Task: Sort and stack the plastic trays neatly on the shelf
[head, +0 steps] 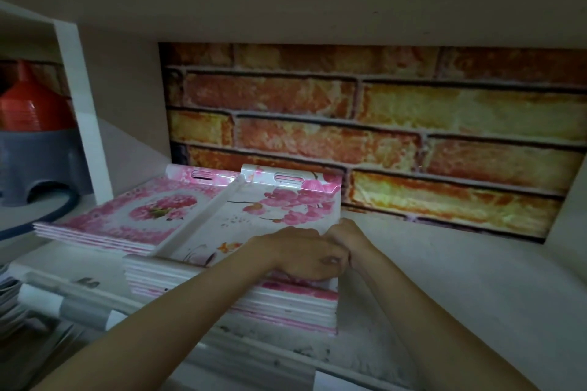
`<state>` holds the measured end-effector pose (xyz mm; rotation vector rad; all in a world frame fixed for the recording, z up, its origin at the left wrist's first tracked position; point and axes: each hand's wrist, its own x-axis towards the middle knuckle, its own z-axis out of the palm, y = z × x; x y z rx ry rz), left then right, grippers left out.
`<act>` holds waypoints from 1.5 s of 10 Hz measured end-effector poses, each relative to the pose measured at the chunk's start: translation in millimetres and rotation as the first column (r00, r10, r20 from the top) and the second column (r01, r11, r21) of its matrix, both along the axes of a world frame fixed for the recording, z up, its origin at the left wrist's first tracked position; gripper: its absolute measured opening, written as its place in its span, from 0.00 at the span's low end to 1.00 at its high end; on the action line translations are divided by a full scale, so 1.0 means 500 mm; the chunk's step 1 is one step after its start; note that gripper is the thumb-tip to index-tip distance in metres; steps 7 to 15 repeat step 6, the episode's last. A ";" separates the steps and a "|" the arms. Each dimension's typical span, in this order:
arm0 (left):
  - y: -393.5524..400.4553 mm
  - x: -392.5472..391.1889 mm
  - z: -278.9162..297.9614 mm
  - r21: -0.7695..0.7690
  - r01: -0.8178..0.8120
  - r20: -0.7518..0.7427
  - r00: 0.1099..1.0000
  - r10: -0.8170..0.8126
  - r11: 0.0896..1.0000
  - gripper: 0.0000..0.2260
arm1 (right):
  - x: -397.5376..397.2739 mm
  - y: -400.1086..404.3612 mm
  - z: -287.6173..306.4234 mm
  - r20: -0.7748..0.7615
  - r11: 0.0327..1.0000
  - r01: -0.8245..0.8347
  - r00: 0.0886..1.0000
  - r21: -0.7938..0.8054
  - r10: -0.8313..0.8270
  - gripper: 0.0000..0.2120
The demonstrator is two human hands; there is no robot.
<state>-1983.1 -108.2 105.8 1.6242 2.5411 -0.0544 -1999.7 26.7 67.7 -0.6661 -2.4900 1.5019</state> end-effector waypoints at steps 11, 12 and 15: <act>0.016 0.099 0.014 0.145 -0.253 -0.031 0.965 0.260 0.956 0.15 | 0.152 0.022 0.048 -0.093 0.978 -0.207 0.974 -0.026 0.204 0.25; 0.016 0.099 0.014 0.145 -0.253 -0.031 0.965 0.260 0.956 0.15 | 0.152 0.022 0.048 -0.093 0.978 -0.207 0.974 -0.026 0.204 0.25; 0.016 0.099 0.014 0.145 -0.253 -0.031 0.965 0.260 0.956 0.15 | 0.152 0.022 0.048 -0.093 0.978 -0.207 0.974 -0.026 0.204 0.25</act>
